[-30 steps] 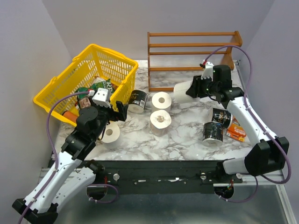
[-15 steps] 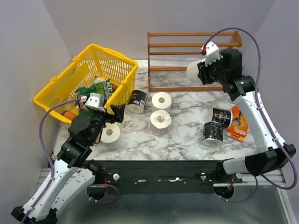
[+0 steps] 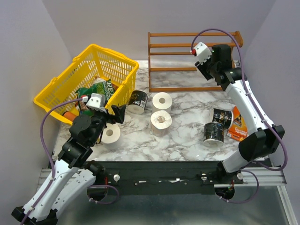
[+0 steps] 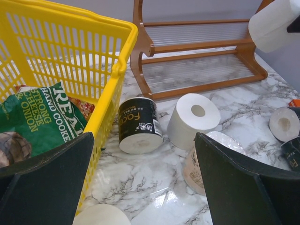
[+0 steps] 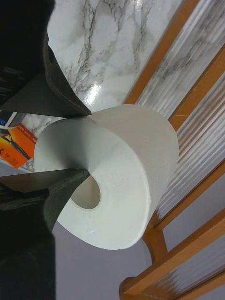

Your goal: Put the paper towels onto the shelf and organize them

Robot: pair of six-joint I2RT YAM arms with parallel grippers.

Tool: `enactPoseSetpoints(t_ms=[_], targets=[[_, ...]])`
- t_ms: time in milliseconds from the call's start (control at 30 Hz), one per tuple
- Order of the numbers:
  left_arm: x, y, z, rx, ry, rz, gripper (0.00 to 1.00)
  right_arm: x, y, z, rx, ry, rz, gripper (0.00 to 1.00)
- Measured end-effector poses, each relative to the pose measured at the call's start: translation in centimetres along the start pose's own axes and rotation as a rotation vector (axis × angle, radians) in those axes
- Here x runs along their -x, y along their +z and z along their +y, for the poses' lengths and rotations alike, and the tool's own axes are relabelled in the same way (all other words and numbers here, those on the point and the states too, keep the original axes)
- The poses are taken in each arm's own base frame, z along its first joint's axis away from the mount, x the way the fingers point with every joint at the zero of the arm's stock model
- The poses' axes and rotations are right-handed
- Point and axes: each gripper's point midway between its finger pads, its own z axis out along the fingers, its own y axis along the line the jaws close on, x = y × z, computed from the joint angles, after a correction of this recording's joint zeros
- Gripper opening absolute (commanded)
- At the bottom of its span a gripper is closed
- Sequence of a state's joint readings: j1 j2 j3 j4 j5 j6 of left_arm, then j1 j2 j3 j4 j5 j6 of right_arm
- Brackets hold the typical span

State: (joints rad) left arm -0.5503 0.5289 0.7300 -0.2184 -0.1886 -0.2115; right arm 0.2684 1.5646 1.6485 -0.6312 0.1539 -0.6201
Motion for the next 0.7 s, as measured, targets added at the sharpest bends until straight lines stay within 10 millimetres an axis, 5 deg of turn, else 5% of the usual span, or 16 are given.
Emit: enactPoseSetpoints(t_ms=[333, 700], targets=[[0.0, -0.1, -0.1, -0.007, 0.003, -0.002, 0.99, 2.2, -0.2, -2.6, -0.049, -0.095, -0.057, 0.32], [0.0, -0.2, -0.3, -0.012, 0.006, -0.003, 0.99, -3.1, 4.2, -4.6, -0.032, -0.121, 0.070, 0.35]])
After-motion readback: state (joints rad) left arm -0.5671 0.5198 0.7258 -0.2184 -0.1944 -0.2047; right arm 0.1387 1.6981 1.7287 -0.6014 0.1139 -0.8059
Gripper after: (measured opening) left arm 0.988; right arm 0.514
